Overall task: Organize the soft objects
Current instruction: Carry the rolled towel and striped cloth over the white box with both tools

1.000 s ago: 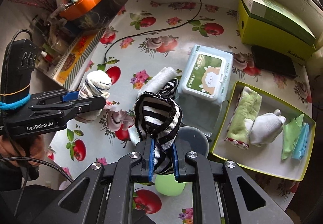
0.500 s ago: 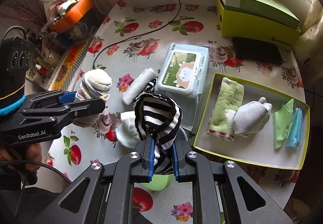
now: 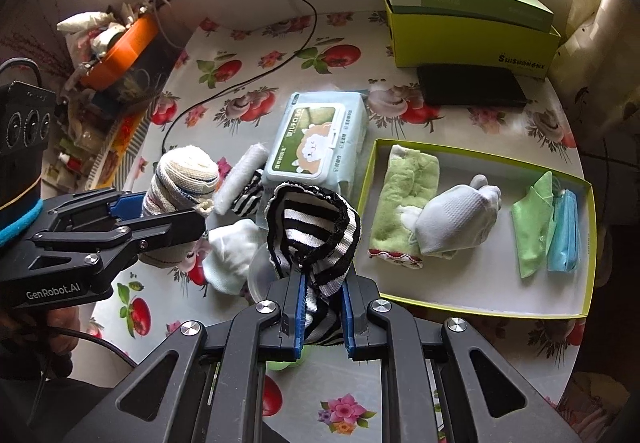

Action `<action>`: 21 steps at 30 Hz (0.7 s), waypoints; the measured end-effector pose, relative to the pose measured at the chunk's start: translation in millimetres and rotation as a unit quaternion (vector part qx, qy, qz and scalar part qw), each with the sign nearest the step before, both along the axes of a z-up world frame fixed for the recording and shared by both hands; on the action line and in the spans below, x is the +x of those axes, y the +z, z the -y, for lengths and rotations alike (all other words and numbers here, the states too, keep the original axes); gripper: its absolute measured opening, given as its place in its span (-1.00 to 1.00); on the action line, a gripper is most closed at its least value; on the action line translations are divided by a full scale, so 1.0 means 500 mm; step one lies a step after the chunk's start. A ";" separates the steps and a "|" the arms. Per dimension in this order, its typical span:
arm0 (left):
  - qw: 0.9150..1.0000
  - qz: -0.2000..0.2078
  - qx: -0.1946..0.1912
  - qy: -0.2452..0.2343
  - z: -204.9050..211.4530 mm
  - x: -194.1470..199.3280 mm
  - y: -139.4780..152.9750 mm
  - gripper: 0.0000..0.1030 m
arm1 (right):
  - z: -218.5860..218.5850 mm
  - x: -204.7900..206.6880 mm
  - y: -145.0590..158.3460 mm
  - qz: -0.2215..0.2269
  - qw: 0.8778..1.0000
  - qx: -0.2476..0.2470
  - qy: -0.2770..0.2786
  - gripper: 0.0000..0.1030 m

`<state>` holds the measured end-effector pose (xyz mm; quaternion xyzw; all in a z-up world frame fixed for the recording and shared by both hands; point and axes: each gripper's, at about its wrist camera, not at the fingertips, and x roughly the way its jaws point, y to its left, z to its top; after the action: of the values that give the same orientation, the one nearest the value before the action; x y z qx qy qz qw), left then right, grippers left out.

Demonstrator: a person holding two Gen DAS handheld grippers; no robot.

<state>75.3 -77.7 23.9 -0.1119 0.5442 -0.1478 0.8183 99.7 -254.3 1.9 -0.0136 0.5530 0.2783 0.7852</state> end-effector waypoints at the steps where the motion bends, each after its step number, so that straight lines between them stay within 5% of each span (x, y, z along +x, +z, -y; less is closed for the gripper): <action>1: 1.000 0.000 0.000 -0.004 0.007 0.003 0.001 -0.12 | 0.006 0.001 -0.001 0.000 1.000 0.000 -0.003 -0.73; 21: 0.997 -0.009 0.009 -0.071 0.131 0.049 -0.009 -0.12 | 0.182 0.041 -0.037 -0.011 0.994 -0.001 -0.107 -0.73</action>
<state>99.6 -143.0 19.6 -0.0667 0.5591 -0.1996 0.8020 120.4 -345.5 -16.5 0.0481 0.5602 0.1920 0.8044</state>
